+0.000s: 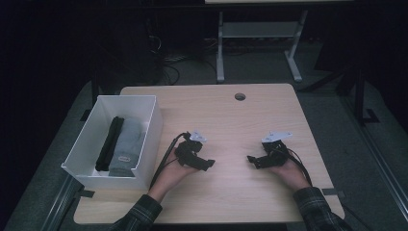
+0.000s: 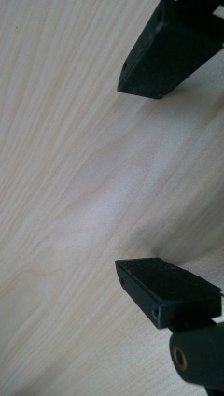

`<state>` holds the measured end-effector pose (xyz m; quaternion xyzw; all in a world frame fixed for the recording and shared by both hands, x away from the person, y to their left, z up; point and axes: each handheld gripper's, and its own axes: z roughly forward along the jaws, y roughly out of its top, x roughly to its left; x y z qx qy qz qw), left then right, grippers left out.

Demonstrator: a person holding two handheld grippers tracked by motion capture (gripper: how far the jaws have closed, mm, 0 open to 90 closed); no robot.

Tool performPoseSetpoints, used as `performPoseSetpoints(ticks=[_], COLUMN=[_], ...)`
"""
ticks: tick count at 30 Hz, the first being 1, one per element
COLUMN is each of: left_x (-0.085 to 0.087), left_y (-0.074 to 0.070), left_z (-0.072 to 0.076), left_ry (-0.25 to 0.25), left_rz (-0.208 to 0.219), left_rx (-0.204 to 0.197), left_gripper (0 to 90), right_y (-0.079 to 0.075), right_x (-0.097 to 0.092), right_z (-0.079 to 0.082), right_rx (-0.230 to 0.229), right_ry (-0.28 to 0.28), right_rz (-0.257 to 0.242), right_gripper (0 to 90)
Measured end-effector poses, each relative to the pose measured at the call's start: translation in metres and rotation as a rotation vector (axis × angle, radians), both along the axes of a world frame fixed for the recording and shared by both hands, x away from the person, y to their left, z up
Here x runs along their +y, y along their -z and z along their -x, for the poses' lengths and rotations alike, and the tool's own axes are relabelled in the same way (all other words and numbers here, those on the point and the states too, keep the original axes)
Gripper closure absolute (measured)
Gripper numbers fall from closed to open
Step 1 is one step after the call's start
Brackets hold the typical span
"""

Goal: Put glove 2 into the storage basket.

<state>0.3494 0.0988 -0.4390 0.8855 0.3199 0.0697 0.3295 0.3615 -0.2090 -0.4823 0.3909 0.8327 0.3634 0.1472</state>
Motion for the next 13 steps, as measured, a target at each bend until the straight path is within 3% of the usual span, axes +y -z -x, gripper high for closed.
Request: performPoseSetpoints(ticks=[13], left_x=[-0.001], left_y=[0.018], left_z=[0.001], left_ry=[0.019], left_rz=[-0.052], left_rx=[0.009], left_gripper=[22.7], right_y=[0.0], right_x=[0.0], right_z=[0.0], right_rx=[0.003], right_ry=[-0.002], right_rz=[0.001], right_gripper=[12.5])
